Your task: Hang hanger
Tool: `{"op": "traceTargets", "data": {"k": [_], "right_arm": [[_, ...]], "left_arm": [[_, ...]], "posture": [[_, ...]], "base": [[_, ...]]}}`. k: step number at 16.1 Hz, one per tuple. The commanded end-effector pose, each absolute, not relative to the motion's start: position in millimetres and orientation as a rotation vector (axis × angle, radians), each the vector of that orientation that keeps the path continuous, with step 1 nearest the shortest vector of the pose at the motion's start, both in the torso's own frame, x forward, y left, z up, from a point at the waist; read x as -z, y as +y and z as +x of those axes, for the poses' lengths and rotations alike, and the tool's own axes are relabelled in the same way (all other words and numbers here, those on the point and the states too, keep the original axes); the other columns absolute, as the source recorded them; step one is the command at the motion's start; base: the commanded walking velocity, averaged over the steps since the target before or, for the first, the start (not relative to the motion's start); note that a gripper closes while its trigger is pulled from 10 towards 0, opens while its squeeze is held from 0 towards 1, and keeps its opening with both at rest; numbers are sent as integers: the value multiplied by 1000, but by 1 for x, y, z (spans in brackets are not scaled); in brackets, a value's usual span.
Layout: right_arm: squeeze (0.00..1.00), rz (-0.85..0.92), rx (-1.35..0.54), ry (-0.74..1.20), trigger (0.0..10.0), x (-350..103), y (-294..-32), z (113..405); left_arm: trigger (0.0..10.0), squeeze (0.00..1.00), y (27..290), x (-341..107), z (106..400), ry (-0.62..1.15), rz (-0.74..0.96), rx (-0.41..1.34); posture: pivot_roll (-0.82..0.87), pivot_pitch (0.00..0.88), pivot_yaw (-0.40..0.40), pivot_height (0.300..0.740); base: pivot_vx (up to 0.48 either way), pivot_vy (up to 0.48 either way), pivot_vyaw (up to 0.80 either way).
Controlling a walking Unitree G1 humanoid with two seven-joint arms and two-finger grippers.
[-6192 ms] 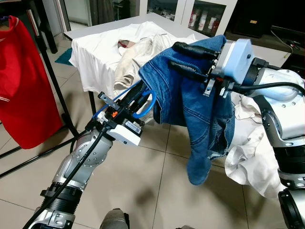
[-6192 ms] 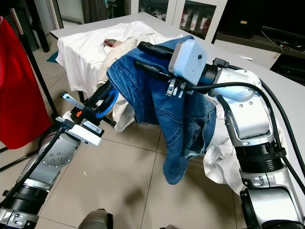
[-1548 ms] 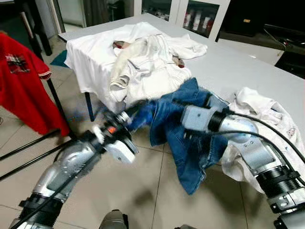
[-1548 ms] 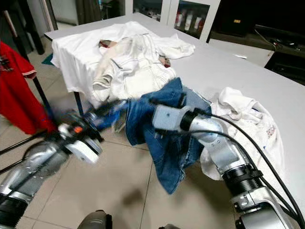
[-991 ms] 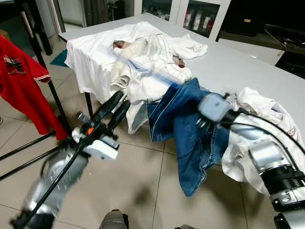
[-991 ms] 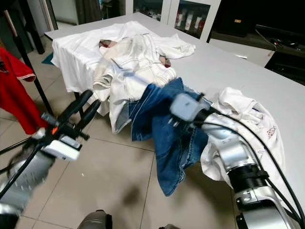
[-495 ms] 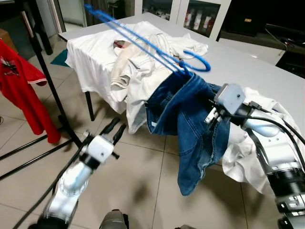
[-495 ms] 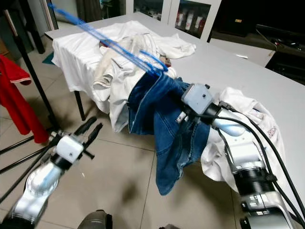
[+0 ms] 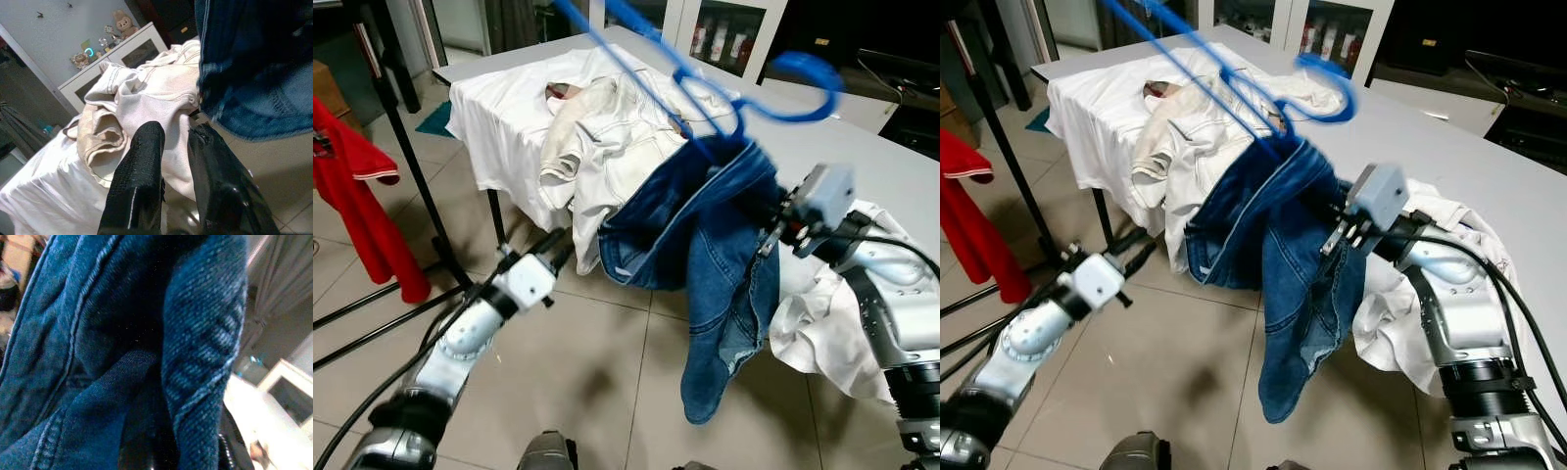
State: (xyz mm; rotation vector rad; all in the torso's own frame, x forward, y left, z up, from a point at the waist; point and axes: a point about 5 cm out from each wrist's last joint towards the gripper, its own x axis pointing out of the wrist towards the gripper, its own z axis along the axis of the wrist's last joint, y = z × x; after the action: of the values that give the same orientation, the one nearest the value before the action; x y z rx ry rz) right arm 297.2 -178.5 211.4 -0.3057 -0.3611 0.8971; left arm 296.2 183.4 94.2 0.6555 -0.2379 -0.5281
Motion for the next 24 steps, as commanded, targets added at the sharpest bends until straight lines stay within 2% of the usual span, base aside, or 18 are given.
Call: {"op": "traceTargets", "data": {"k": [1,8,13,21,24], "right_arm": [[0,-274,-923,-387,0,-223,-181,291],[0,-223,-1121,-326,0,-230,-164,271],[0,-270,-1062,-361,0,-233,-152,281],[0,-280,-994,-336,0,-212,-139,283],[0,-234,-1082,-314,0,-205,-127,270]], "left_arm": [[10000,0,181,-97,300,-253,673,536],[10000,0,171,-103,302,-327,685,611],[10000,0,157,-91,285,-334,646,707],[10000,0,171,-102,265,-365,607,662],[10000,0,173,-108,253,-374,622,679]], "posture": [[95,0,-66,710],[92,0,-64,710],[107,0,-72,710],[130,1,-87,710],[128,3,-88,710]], "base": [[0,0,0],[0,0,0],[0,0,0],[0,0,0],[0,0,0]]}}
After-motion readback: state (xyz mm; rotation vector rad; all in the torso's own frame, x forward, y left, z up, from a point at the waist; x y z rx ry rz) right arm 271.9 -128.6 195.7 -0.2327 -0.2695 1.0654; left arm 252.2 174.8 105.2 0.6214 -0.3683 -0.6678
